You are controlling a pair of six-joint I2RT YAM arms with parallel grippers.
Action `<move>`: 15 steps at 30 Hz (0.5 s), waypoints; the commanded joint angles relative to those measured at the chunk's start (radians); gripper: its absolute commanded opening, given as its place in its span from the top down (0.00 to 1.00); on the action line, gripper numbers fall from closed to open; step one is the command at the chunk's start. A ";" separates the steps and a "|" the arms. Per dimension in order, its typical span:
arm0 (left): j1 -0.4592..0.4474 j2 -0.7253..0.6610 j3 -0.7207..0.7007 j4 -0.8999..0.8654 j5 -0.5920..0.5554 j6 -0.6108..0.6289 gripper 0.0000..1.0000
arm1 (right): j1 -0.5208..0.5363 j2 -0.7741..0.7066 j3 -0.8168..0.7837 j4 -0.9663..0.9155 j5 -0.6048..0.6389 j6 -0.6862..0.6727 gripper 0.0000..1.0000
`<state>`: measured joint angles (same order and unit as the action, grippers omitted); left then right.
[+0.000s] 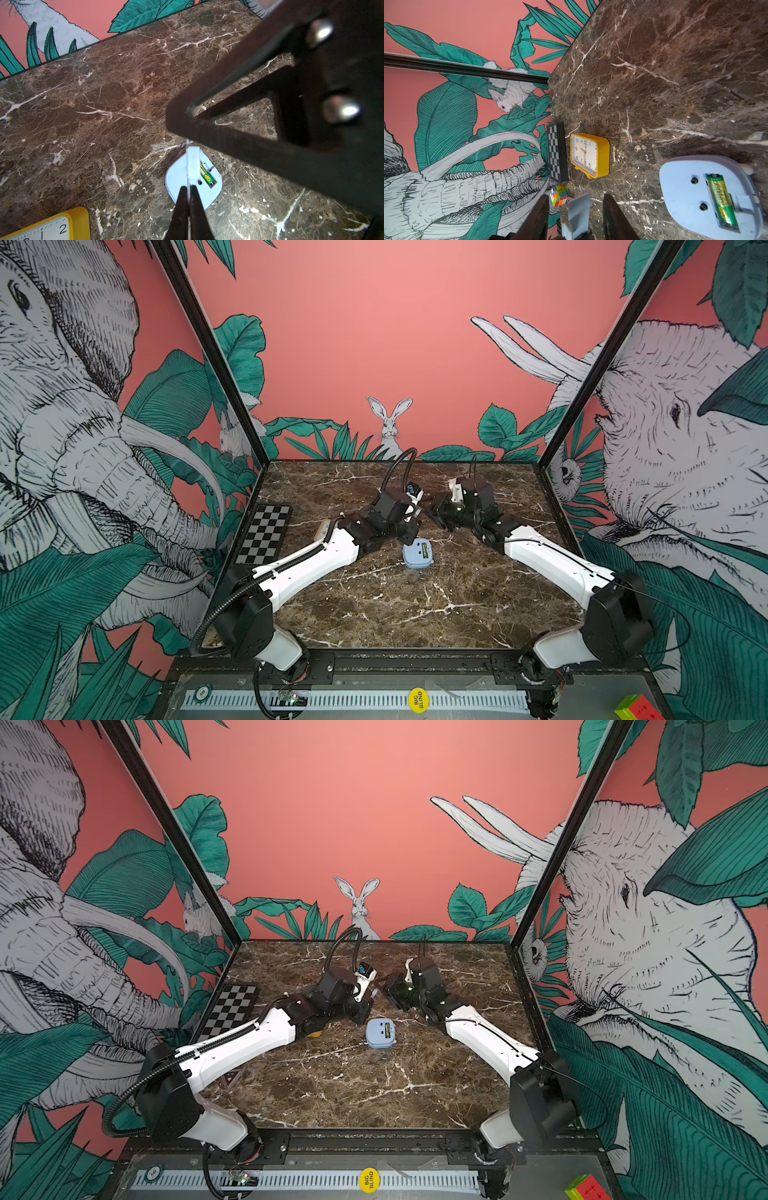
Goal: Insert the battery into the alarm
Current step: Install the cover on the alarm.
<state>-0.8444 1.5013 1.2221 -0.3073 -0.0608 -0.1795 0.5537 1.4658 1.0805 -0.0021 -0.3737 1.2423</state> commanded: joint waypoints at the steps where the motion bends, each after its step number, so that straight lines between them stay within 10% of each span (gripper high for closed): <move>1: -0.010 -0.049 -0.011 0.002 -0.004 0.034 1.00 | 0.008 0.008 0.017 0.014 0.014 0.010 0.60; 15: -0.050 -0.041 0.003 -0.048 -0.070 0.088 1.00 | 0.009 0.020 0.008 0.019 0.005 0.028 0.71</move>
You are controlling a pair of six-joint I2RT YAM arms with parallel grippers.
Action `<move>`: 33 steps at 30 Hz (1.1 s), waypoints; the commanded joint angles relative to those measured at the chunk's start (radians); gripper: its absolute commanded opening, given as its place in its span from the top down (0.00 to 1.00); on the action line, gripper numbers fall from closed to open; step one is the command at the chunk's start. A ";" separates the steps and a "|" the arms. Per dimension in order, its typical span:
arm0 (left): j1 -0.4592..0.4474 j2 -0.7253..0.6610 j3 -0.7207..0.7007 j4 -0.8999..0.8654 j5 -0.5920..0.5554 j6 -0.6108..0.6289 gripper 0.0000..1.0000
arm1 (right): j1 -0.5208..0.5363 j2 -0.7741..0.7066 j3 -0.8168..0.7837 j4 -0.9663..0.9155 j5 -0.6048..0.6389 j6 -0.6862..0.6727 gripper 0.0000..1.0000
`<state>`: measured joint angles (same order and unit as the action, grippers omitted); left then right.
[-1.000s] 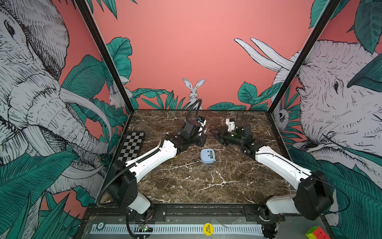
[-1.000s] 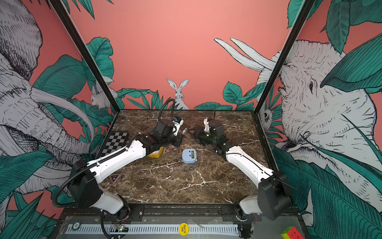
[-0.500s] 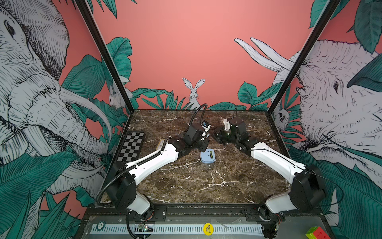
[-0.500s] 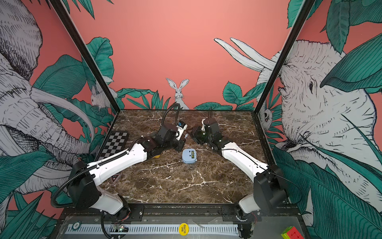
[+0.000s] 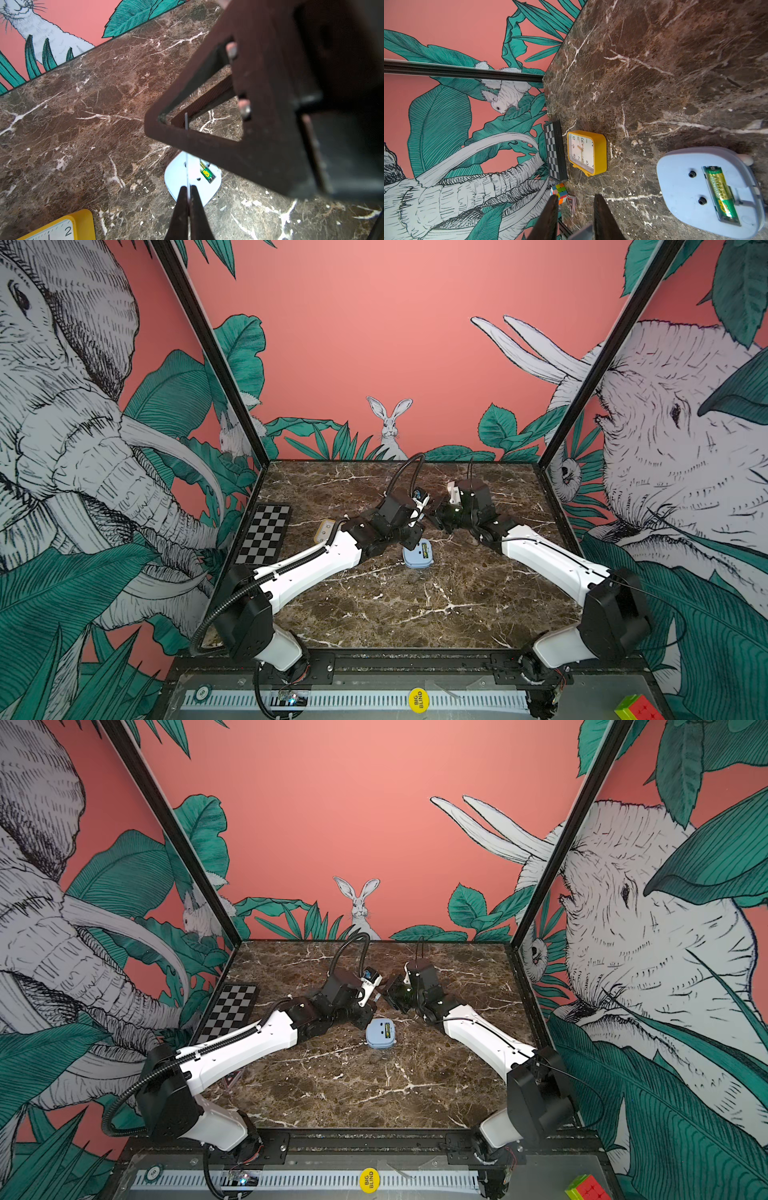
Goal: Insert the battery into the alarm
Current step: Install the cover on the alarm.
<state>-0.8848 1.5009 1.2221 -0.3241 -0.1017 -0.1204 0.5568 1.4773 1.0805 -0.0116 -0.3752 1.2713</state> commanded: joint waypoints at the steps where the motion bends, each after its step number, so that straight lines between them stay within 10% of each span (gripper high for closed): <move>1: -0.011 -0.041 0.004 -0.036 -0.040 0.033 1.00 | 0.006 0.008 0.007 0.026 0.007 0.000 0.71; 11: -0.020 -0.042 0.005 -0.049 -0.083 0.049 1.00 | 0.005 -0.018 -0.003 -0.025 0.018 -0.007 0.61; 33: -0.075 -0.025 0.030 -0.082 -0.128 0.113 0.92 | 0.005 0.011 -0.022 0.017 -0.033 0.020 0.93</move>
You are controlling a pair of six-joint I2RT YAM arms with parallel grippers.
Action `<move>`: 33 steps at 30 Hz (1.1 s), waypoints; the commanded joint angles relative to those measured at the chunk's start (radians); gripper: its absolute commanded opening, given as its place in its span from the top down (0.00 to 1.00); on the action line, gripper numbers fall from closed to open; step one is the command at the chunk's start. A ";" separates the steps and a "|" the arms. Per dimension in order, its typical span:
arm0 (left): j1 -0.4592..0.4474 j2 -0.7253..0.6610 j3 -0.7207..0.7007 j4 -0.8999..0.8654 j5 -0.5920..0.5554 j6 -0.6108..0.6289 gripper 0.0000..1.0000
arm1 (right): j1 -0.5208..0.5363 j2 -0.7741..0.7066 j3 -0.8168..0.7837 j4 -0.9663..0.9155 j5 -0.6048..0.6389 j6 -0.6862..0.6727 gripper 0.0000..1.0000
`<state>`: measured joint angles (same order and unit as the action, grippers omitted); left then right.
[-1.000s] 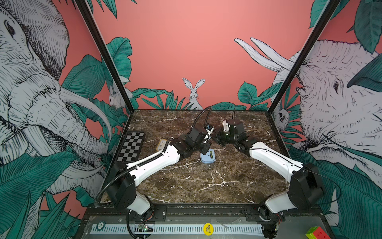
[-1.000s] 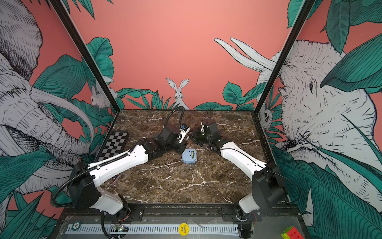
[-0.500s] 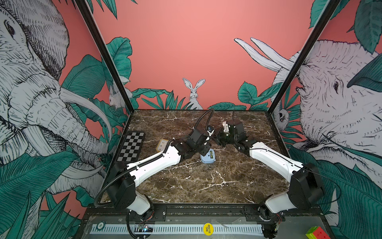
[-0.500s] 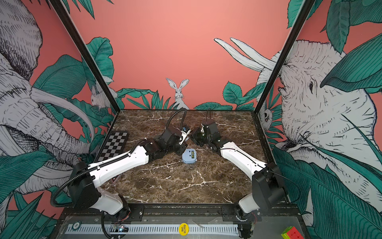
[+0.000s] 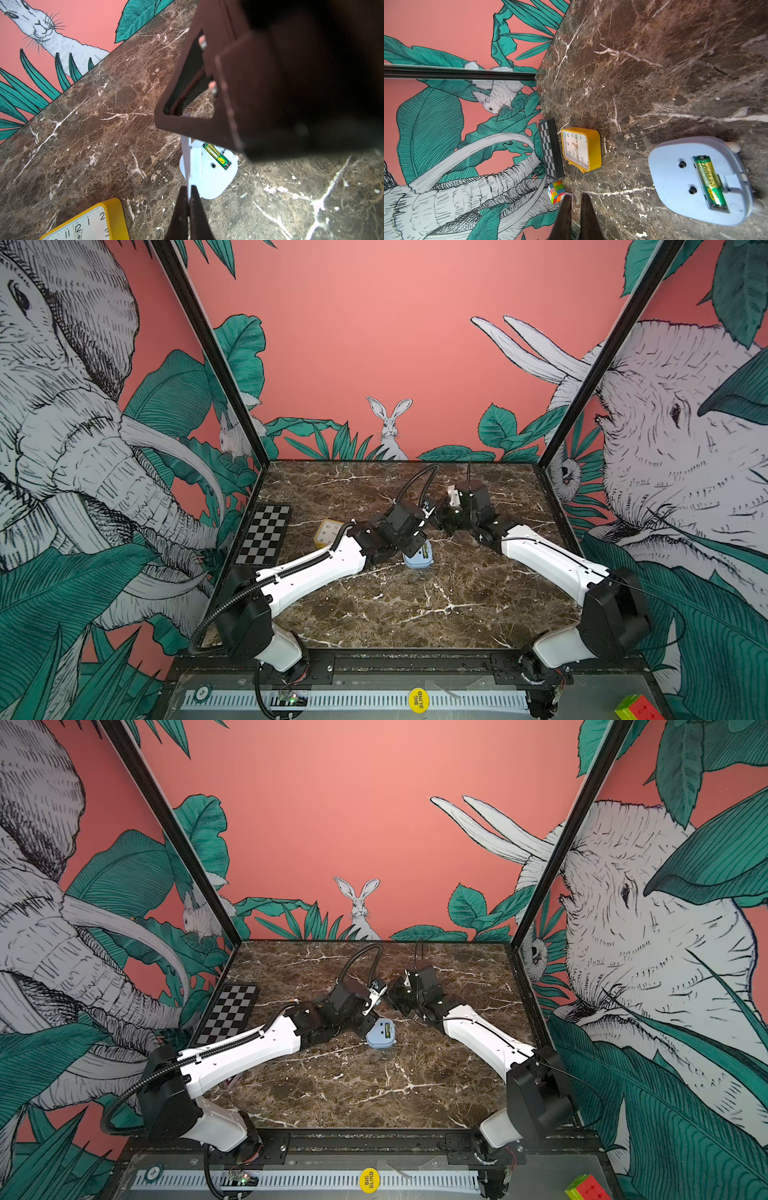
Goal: Insert the battery into the alarm
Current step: Install the cover on the alarm.
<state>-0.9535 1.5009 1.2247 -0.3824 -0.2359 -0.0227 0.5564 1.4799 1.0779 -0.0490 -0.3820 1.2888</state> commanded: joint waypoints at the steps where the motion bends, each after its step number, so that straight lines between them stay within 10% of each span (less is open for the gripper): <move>1: -0.007 -0.028 0.026 -0.026 0.009 0.017 0.87 | 0.005 0.010 -0.024 0.059 -0.029 0.006 0.95; 11: -0.007 -0.099 -0.028 -0.024 0.027 -0.018 0.49 | -0.001 0.049 -0.042 0.145 -0.093 0.029 1.00; 33: 0.394 -0.127 -0.303 0.430 0.820 -0.558 0.59 | -0.100 0.145 0.084 0.137 -0.484 -0.516 1.00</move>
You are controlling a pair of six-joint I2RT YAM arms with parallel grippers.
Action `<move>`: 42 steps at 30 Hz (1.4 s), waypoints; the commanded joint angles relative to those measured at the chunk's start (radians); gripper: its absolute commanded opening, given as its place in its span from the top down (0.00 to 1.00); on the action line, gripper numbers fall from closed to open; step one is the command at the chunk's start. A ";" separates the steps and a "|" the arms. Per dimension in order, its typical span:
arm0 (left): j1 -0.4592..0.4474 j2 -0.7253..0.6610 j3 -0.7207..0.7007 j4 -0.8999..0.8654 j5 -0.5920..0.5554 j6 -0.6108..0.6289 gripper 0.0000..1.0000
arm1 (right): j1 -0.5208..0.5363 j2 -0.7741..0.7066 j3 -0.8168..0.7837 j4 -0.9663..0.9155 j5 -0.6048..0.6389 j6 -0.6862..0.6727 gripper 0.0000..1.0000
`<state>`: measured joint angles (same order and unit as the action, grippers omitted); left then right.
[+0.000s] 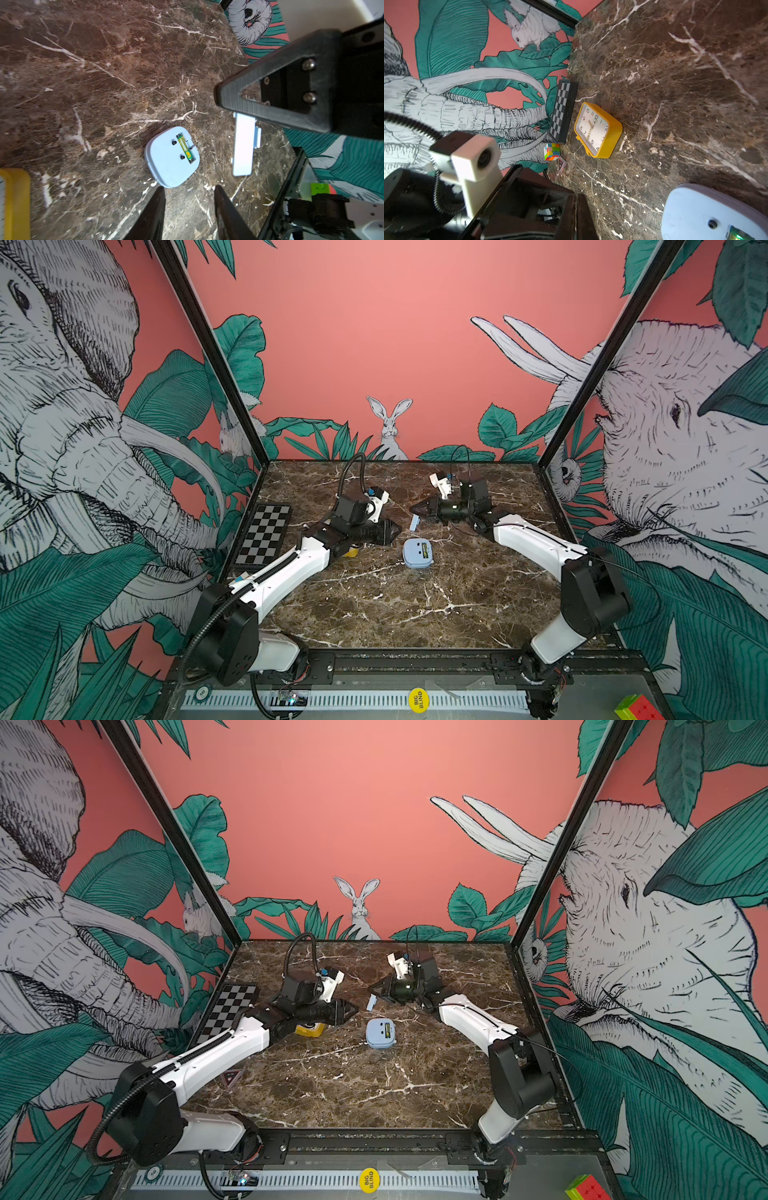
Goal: Insert the battery into the alarm
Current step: Install the cover on the alarm.
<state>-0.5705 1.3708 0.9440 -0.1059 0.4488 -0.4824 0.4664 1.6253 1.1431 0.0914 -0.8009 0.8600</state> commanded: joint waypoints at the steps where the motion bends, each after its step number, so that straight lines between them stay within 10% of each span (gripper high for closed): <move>1: 0.011 0.008 -0.023 0.174 0.144 -0.110 0.59 | -0.014 0.003 0.020 -0.002 -0.078 -0.091 1.00; 23: 0.004 0.076 -0.059 0.408 0.278 -0.237 0.66 | -0.031 0.033 0.027 0.128 -0.172 -0.008 1.00; 42: -0.014 0.082 -0.062 0.456 0.323 -0.292 0.91 | -0.036 0.060 0.055 0.134 -0.198 -0.045 1.00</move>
<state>-0.5755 1.4567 0.8871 0.3004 0.7380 -0.7609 0.4328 1.6691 1.1660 0.1764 -0.9924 0.8326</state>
